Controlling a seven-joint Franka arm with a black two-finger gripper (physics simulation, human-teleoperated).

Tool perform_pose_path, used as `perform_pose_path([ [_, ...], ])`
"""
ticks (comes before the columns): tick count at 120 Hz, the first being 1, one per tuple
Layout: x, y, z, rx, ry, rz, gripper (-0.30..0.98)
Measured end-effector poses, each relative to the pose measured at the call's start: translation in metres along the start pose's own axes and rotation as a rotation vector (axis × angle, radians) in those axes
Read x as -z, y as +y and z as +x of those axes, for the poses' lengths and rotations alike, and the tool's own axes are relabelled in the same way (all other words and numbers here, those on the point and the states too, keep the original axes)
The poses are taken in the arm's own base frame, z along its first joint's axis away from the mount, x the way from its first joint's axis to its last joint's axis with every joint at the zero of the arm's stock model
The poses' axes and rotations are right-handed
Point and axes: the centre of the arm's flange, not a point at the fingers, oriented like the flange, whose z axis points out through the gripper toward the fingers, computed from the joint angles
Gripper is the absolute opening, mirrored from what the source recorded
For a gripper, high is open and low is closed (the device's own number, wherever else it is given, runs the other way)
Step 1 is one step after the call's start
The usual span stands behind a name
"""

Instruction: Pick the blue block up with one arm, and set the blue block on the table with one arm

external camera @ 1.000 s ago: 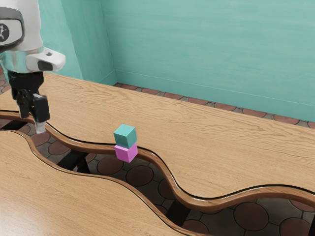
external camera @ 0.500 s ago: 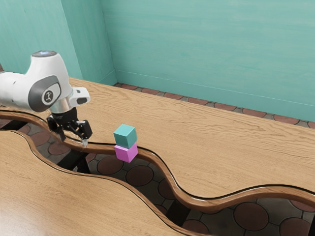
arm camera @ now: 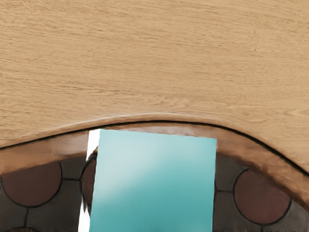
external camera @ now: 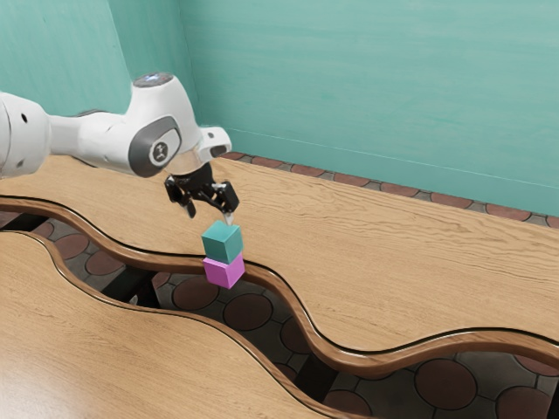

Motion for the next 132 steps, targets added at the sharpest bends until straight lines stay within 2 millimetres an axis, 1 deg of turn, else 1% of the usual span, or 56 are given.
perform_pose_path([
  [12, -0.014, -0.004, 0.010, 0.001, -0.023, -0.009, 0.69],
  [29, -0.031, -0.002, 0.023, -0.012, -0.048, -0.025, 0.69],
  [41, -0.047, -0.001, 0.030, -0.021, -0.066, -0.036, 0.69],
  [60, -0.063, 0.009, 0.033, -0.049, -0.088, -0.046, 0.69],
  [76, -0.077, 0.008, 0.032, -0.055, -0.109, -0.049, 0.69],
  [90, -0.083, 0.006, 0.031, -0.059, -0.119, -0.050, 0.69],
  [99, -0.086, -0.003, 0.031, -0.051, -0.124, -0.045, 0.69],
  [106, -0.088, -0.005, 0.031, -0.051, -0.126, -0.043, 0.68],
  [120, -0.088, -0.004, 0.030, -0.058, -0.127, -0.042, 0.59],
  [132, -0.088, 0.001, 0.030, -0.072, -0.127, -0.043, 0.50],
])
